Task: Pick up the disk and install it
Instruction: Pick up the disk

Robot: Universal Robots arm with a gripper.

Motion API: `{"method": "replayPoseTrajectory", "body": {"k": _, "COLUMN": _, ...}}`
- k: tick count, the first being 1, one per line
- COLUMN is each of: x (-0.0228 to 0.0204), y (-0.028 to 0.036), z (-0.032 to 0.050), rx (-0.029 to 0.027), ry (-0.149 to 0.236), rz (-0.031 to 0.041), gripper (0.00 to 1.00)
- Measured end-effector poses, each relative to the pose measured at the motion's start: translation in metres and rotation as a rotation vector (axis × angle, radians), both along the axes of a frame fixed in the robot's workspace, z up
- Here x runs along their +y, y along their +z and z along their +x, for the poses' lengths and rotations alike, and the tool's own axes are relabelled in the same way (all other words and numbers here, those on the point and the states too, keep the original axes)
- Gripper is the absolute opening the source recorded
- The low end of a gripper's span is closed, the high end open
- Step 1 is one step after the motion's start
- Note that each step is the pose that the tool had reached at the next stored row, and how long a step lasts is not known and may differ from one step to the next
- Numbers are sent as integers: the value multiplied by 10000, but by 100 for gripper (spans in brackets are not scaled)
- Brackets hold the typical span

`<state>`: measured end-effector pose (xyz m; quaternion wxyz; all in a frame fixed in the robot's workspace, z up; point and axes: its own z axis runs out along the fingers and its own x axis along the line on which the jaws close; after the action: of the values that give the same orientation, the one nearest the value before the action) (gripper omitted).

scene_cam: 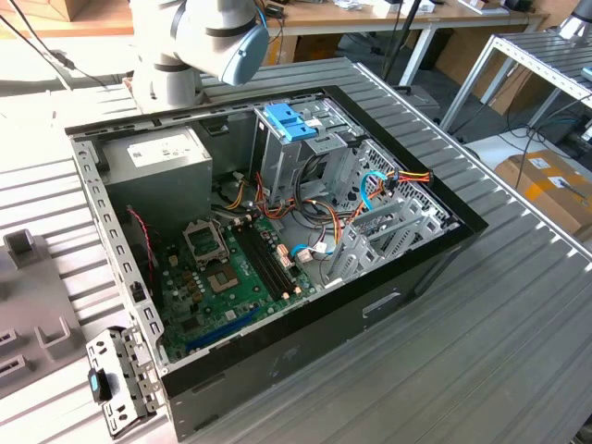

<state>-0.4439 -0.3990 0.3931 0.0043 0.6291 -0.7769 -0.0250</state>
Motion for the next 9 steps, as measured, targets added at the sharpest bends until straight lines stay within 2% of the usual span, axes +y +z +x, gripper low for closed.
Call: {"method": "replayPoseTrajectory", "body": {"k": 9, "x": 0, "y": 0, "z": 0, "rx": 1, "ry": 717, "rz": 0, "gripper": 11}}
